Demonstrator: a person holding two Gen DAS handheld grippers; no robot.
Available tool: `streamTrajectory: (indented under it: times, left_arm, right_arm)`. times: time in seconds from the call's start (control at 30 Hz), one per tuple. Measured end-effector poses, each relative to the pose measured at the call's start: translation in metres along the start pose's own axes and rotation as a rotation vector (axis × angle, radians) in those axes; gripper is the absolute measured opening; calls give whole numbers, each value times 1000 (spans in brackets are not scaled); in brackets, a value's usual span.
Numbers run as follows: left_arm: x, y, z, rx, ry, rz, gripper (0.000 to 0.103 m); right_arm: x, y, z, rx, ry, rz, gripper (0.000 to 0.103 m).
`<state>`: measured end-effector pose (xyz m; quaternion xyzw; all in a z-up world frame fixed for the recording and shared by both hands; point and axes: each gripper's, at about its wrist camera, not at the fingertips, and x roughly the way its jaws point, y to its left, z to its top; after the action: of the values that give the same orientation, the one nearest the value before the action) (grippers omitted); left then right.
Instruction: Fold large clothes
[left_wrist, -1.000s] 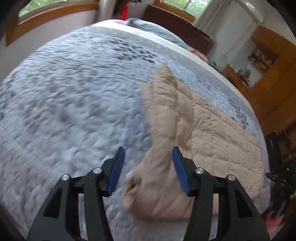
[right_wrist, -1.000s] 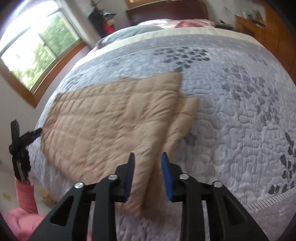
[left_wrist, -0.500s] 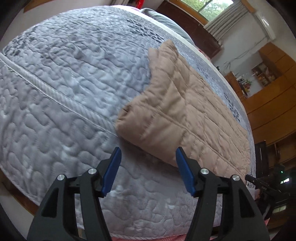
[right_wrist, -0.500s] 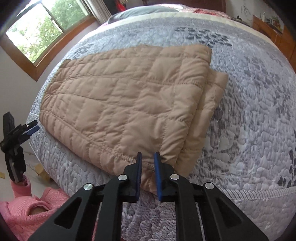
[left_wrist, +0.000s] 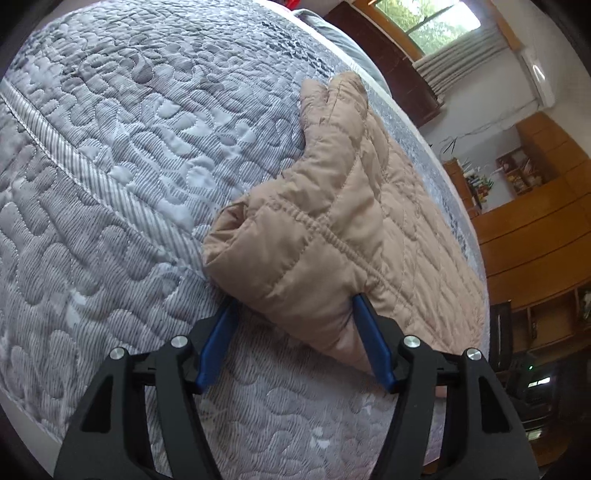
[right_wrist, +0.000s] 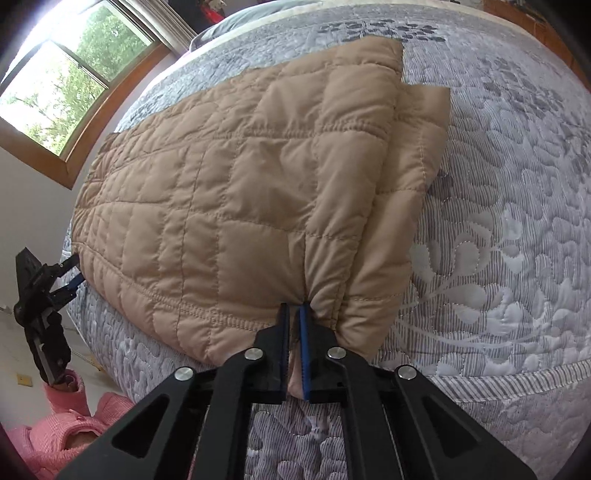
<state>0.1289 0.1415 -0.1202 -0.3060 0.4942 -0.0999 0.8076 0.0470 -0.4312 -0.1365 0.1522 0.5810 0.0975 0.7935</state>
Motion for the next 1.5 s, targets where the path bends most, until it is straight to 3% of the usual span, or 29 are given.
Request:
streamTrajectory:
  times: [0.2, 0.37, 0.43, 0.6, 0.67, 0.97, 1.13, 1.27, 1.5]
  left_arm:
    - [7, 5, 12, -52, -40, -37, 62]
    - [9, 11, 18, -128, -46, -100, 18]
    - [1, 7, 15, -123, -73, -109, 14]
    - [6, 18, 10, -146, -37, -97, 13]
    - [21, 37, 9, -214, 1, -149, 13]
    - [21, 37, 12, -177, -8, -173, 11]
    - [-11, 10, 5, -21, -123, -146, 9]
    - [-40, -31, 4, 141, -201, -172, 9]
    - [-61, -111, -13, 442, -252, -225, 9]
  right_arm:
    - [0, 2, 0, -7, 1, -11, 3]
    - [0, 2, 0, 0, 7, -7, 3]
    - [1, 1, 2, 3, 13, -5, 3]
    - [2, 0, 6, 4, 23, -10, 3]
    - [4, -1, 8, 7, 26, -5, 3]
    - [5, -5, 10, 15, 26, 1, 3]
    - [4, -3, 5, 19, 26, -4, 3]
    - [4, 2, 5, 19, 30, -17, 3]
    - [3, 1, 5, 37, 27, -9, 3]
